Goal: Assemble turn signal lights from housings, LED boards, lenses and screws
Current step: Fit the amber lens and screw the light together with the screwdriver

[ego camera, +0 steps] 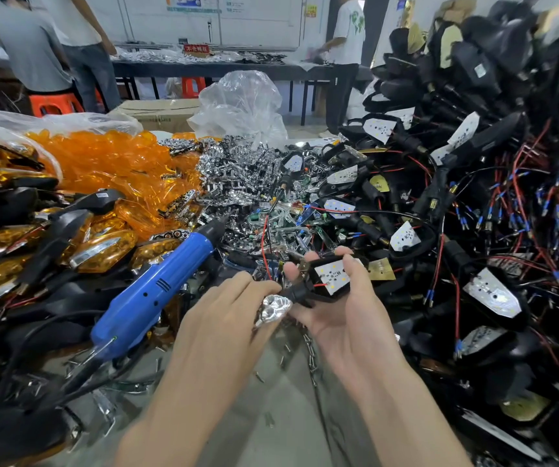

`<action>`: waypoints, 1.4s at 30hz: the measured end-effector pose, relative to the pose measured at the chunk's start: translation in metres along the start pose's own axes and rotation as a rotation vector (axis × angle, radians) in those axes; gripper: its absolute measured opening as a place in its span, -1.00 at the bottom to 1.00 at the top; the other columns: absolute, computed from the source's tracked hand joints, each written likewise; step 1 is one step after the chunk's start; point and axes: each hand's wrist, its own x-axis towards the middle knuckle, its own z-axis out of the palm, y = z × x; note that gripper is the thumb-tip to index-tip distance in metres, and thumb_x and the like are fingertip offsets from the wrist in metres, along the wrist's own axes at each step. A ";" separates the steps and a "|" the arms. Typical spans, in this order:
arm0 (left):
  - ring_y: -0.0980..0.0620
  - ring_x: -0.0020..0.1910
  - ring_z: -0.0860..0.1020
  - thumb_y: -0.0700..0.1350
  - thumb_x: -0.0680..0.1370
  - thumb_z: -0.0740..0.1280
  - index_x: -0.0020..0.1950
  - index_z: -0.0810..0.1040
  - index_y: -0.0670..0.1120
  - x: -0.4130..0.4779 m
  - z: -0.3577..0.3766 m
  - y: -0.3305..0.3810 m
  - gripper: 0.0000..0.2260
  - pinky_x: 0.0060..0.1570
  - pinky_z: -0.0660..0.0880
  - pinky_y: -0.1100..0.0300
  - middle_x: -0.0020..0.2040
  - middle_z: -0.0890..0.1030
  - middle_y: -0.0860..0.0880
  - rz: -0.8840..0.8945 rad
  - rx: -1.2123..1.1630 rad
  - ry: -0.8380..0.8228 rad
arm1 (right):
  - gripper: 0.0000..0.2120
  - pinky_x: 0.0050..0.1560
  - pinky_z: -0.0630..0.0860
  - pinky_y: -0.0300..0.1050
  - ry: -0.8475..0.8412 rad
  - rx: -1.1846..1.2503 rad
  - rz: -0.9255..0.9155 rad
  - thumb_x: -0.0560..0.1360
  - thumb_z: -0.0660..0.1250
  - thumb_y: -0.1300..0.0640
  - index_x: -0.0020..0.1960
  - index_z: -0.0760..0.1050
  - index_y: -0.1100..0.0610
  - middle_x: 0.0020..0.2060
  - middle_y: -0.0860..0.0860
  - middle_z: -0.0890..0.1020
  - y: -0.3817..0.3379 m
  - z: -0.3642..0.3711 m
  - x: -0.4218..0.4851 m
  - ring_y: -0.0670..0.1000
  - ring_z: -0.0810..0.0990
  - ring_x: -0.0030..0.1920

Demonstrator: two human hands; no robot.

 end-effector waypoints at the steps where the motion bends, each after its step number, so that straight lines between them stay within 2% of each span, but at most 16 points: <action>1: -0.01 -0.25 0.57 0.02 0.49 0.44 0.05 0.63 0.01 -0.001 0.001 -0.001 -0.82 -0.26 0.52 0.12 -0.17 0.52 0.08 -0.008 -0.008 0.001 | -0.84 -0.21 0.67 0.26 -0.010 -0.024 0.019 0.72 0.16 0.02 0.08 0.48 0.03 -0.14 0.13 0.71 -0.001 -0.001 0.000 0.25 0.74 -0.14; 5: 0.00 -0.30 0.55 -0.02 0.47 0.47 0.05 0.62 0.03 -0.001 0.003 -0.004 -0.81 -0.35 0.55 0.09 -0.18 0.50 0.10 -0.025 -0.020 -0.009 | -0.83 -0.19 0.67 0.25 -0.039 -0.103 0.074 0.74 0.11 -0.01 0.10 0.45 0.00 -0.06 0.14 0.73 -0.002 -0.005 0.004 0.24 0.73 -0.13; 9: 0.10 -0.30 0.51 -0.08 0.45 0.48 0.13 0.60 0.07 -0.001 0.003 -0.001 -0.74 -0.36 0.48 0.24 -0.16 0.49 0.13 -0.050 -0.072 -0.036 | -0.83 -0.18 0.65 0.22 -0.048 -0.155 0.021 0.74 0.11 0.00 0.09 0.44 0.01 -0.02 0.17 0.72 0.003 -0.008 0.007 0.23 0.72 -0.15; 11: 0.18 -0.20 0.50 -0.04 0.53 0.39 0.22 0.54 0.13 -0.001 0.003 0.004 -0.73 -0.25 0.44 0.31 -0.08 0.46 0.18 -0.076 -0.169 -0.019 | -0.85 -0.20 0.65 0.19 -0.055 -0.163 -0.033 0.73 0.12 0.02 0.08 0.45 0.00 -0.01 0.17 0.71 0.005 -0.009 0.007 0.20 0.71 -0.18; 14: 0.29 0.01 0.50 0.15 0.62 0.17 0.32 0.36 0.22 -0.002 -0.001 0.010 -0.73 -0.02 0.40 0.38 0.04 0.40 0.26 -0.219 -0.427 0.035 | -0.81 -0.24 0.65 0.12 -0.085 -0.183 -0.098 0.73 0.15 0.03 0.03 0.51 -0.04 -0.01 0.15 0.71 0.007 -0.007 0.004 0.16 0.71 -0.19; 17: 0.14 0.22 0.48 0.20 0.58 0.05 0.47 0.23 0.19 -0.005 -0.007 0.009 -0.55 0.21 0.40 0.14 0.16 0.42 0.21 -0.339 -0.672 0.057 | -0.76 -0.21 0.65 0.16 -0.109 -0.227 -0.179 0.73 0.14 0.05 -0.02 0.54 -0.06 -0.01 0.15 0.71 0.008 -0.008 0.003 0.18 0.72 -0.17; 21: 0.08 0.41 0.39 0.35 0.58 -0.05 0.51 -0.01 0.40 -0.002 -0.010 0.009 -0.52 0.43 0.30 0.00 0.32 0.43 0.04 -0.419 -0.694 0.002 | -0.74 -0.19 0.65 0.16 -0.108 -0.268 -0.242 0.73 0.12 0.06 -0.02 0.54 -0.07 0.03 0.15 0.70 0.005 -0.008 0.001 0.18 0.71 -0.13; 23: 0.20 0.40 0.37 0.33 0.60 -0.03 0.53 0.04 0.31 0.001 -0.008 0.008 -0.51 0.44 0.29 0.07 0.32 0.42 0.12 -0.414 -0.675 -0.037 | -0.75 -0.20 0.66 0.13 -0.105 -0.285 -0.257 0.73 0.12 0.05 -0.01 0.54 -0.08 0.04 0.14 0.71 0.005 -0.008 0.001 0.18 0.72 -0.13; 25: 0.29 0.32 0.41 0.27 0.56 0.13 0.46 0.22 0.27 0.005 -0.010 0.008 -0.53 0.35 0.34 0.16 0.27 0.47 0.22 -0.411 -0.686 -0.058 | -0.76 -0.21 0.66 0.10 -0.100 -0.298 -0.277 0.74 0.11 0.06 0.00 0.52 -0.06 0.03 0.14 0.71 0.006 -0.008 0.001 0.18 0.71 -0.14; 28: 0.27 0.16 0.55 0.12 0.47 0.35 0.32 0.47 0.18 0.010 -0.015 0.010 -0.59 0.19 0.48 0.20 0.16 0.59 0.30 -0.411 -0.811 -0.023 | -0.79 -0.22 0.65 0.12 -0.091 -0.322 -0.311 0.74 0.09 0.08 0.03 0.48 -0.02 -0.01 0.15 0.70 0.006 -0.006 -0.001 0.17 0.70 -0.17; 30: 0.25 0.10 0.59 0.00 0.42 0.42 0.23 0.55 0.14 0.011 -0.018 0.011 -0.62 0.11 0.52 0.29 0.12 0.63 0.23 -0.405 -0.917 -0.002 | -0.77 -0.20 0.66 0.12 -0.091 -0.349 -0.330 0.75 0.08 0.08 0.01 0.48 -0.03 -0.03 0.14 0.70 0.006 -0.006 -0.002 0.17 0.71 -0.17; 32: 0.26 0.03 0.61 -0.10 0.39 0.46 0.19 0.58 0.05 0.011 -0.018 0.013 -0.62 0.00 0.50 0.41 0.06 0.66 0.12 -0.390 -1.009 0.002 | -0.74 -0.20 0.65 0.09 -0.095 -0.389 -0.361 0.75 0.07 0.08 0.00 0.49 -0.06 -0.03 0.13 0.71 0.007 -0.006 -0.002 0.15 0.71 -0.17; 34: 0.28 0.02 0.62 -0.15 0.37 0.47 0.19 0.57 0.00 0.010 -0.016 0.016 -0.61 -0.04 0.49 0.47 0.05 0.67 0.13 -0.365 -1.039 -0.014 | -0.78 -0.20 0.65 0.03 -0.107 -0.435 -0.396 0.74 0.09 0.05 0.02 0.49 -0.07 -0.01 0.11 0.71 0.008 -0.005 -0.003 0.12 0.71 -0.16; 37: 0.19 0.09 0.64 -0.08 0.35 0.49 0.17 0.57 0.08 0.009 -0.011 0.018 -0.60 0.03 0.50 0.42 0.07 0.68 0.14 -0.339 -1.005 -0.034 | -0.85 -0.17 0.64 0.04 -0.110 -0.500 -0.440 0.66 0.14 -0.03 0.05 0.48 -0.10 0.03 0.11 0.71 0.008 -0.006 -0.003 0.16 0.72 -0.09; 39: 0.24 0.09 0.63 0.00 0.34 0.51 0.17 0.57 0.15 0.008 -0.009 0.019 -0.59 0.05 0.48 0.45 0.07 0.68 0.21 -0.306 -0.929 -0.030 | -0.85 -0.09 0.64 0.17 -0.091 -0.561 -0.478 0.65 0.14 -0.05 0.04 0.48 -0.13 0.04 0.09 0.71 0.008 -0.007 -0.003 0.24 0.69 0.02; 42: 0.25 0.13 0.61 0.06 0.36 0.51 0.20 0.56 0.21 0.007 -0.007 0.017 -0.59 0.12 0.48 0.40 0.10 0.66 0.22 -0.280 -0.855 -0.011 | -0.84 0.05 0.62 0.19 -0.114 -0.591 -0.526 0.67 0.12 -0.01 0.04 0.48 -0.14 0.03 0.10 0.71 0.010 -0.005 -0.005 0.25 0.66 0.10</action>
